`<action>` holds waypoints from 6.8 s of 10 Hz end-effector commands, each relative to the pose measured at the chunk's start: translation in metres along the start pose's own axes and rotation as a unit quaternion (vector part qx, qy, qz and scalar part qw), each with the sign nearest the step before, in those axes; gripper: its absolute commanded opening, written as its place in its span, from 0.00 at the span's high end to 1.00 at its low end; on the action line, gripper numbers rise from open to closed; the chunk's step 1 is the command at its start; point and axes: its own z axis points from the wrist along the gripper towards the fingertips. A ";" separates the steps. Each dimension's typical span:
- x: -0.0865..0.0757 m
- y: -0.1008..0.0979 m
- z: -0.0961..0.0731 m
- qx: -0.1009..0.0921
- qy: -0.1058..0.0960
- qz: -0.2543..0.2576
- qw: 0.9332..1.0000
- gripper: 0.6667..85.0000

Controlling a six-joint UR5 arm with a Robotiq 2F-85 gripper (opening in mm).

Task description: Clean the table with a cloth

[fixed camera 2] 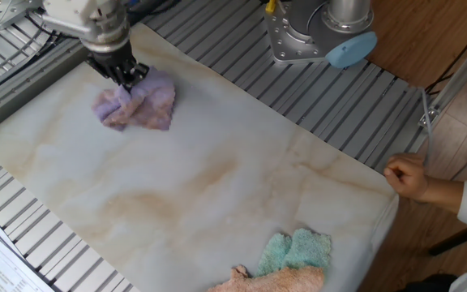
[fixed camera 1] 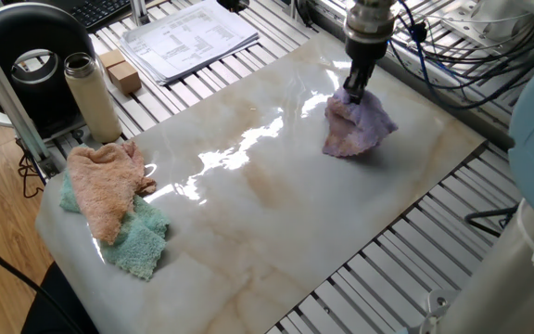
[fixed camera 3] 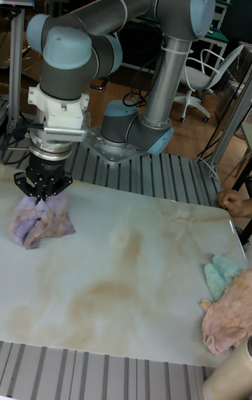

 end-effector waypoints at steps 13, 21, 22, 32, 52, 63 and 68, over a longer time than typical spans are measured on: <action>-0.030 0.044 -0.020 -0.059 -0.057 -0.074 0.994 0.01; -0.019 0.050 -0.019 -0.054 -0.028 0.027 0.998 0.99; -0.029 0.073 -0.024 -0.064 -0.031 0.054 0.996 0.99; -0.075 0.138 -0.031 -0.035 -0.036 0.075 0.996 0.99; -0.069 0.090 -0.021 0.022 -0.051 -0.098 0.994 0.00; -0.034 0.060 0.025 0.032 -0.009 -0.037 0.999 0.00; -0.034 0.047 0.054 0.040 -0.021 -0.042 0.998 0.00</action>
